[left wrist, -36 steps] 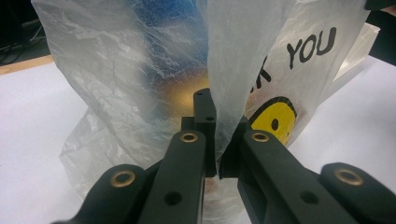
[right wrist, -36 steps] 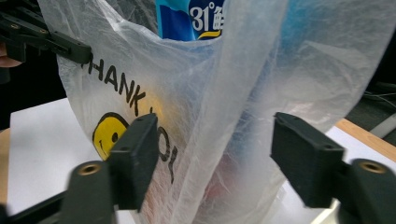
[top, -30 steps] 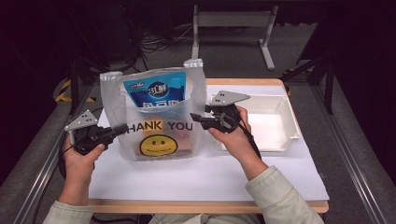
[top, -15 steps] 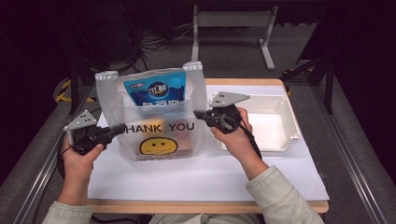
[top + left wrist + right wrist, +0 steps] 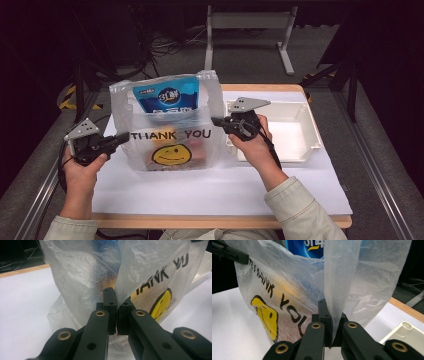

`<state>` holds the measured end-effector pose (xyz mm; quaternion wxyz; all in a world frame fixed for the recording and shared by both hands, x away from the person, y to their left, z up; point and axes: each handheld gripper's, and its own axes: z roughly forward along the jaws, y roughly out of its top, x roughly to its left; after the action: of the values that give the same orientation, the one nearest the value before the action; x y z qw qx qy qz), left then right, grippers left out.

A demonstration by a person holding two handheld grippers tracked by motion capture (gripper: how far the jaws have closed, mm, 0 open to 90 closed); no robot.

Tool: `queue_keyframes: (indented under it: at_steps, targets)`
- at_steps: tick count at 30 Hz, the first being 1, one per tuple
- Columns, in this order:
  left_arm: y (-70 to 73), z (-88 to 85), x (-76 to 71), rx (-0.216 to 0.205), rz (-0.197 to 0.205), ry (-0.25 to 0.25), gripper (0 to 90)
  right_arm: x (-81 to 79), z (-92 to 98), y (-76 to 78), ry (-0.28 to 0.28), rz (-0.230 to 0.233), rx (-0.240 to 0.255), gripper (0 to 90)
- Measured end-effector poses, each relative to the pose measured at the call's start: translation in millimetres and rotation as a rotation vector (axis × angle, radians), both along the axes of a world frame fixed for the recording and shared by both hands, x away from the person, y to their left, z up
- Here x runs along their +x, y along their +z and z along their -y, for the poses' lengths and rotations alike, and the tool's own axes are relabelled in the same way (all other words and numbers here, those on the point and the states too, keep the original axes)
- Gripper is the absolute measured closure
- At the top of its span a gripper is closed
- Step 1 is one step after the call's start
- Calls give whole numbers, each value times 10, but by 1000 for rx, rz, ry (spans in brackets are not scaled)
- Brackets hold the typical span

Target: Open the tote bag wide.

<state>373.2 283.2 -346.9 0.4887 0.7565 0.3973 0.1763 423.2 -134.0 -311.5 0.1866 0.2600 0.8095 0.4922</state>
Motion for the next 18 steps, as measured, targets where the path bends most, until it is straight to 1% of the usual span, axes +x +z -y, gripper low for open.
queue_keyframes:
  at_steps: [3,7,13,16,17,18]
  targets:
    - [-36,-8,25,-4,-10,4,885,29,-5,-16,-4,-6,0,900]
    - [-82,2,56,10,-31,7,890,56,-20,-43,-8,-14,-5,900]
    - [-158,22,89,22,-63,8,895,89,-18,-146,-13,-40,-10,900]
    - [-178,17,99,29,-67,9,895,98,-18,-212,-14,-56,-15,900]
    - [-186,21,99,25,-72,12,896,96,-23,-259,-13,-63,-19,900]
    - [-197,21,102,30,-81,12,896,96,-23,-259,-13,-63,-19,900]
